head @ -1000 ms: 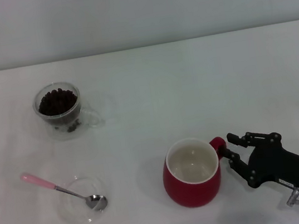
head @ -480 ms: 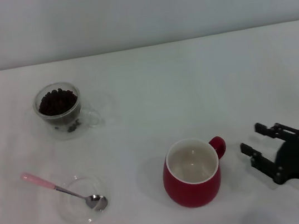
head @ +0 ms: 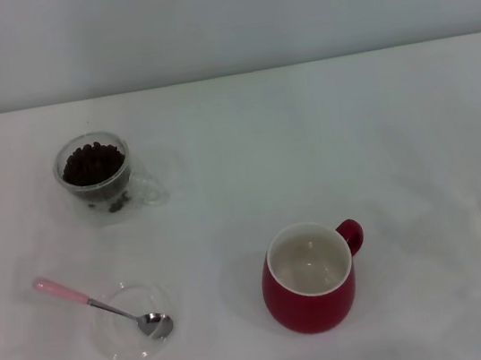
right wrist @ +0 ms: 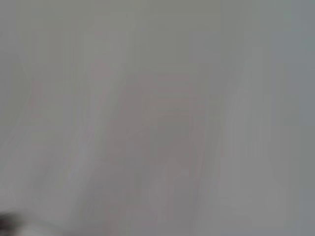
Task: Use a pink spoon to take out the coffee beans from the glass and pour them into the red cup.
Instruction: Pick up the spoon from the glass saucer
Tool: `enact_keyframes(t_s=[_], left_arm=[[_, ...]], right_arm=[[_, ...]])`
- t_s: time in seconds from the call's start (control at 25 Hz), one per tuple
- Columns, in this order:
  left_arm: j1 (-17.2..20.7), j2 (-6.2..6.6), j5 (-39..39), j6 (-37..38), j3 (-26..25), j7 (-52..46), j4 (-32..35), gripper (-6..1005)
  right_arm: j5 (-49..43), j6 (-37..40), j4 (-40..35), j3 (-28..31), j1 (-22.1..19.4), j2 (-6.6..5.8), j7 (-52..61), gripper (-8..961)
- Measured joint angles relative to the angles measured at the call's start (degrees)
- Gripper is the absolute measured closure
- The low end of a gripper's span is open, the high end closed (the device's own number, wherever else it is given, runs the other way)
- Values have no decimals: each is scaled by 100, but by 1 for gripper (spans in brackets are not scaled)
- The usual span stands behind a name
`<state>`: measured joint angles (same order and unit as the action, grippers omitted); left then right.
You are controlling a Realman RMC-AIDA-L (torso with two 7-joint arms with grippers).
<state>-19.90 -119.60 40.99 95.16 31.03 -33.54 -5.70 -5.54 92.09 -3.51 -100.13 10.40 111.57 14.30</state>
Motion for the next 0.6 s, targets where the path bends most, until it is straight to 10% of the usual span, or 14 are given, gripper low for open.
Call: enact_keyframes(t_s=[0.32, 0.6], left_arm=[[59, -8, 759, 14, 55, -2116, -902, 294], [229, -27, 815, -410, 456, -3109, -1292, 294]], right_arm=[[-16, -115, -323, 2060, 448, -273, -93, 218], [-22, -583, -335, 2617, 1005, -349, -644, 219]])
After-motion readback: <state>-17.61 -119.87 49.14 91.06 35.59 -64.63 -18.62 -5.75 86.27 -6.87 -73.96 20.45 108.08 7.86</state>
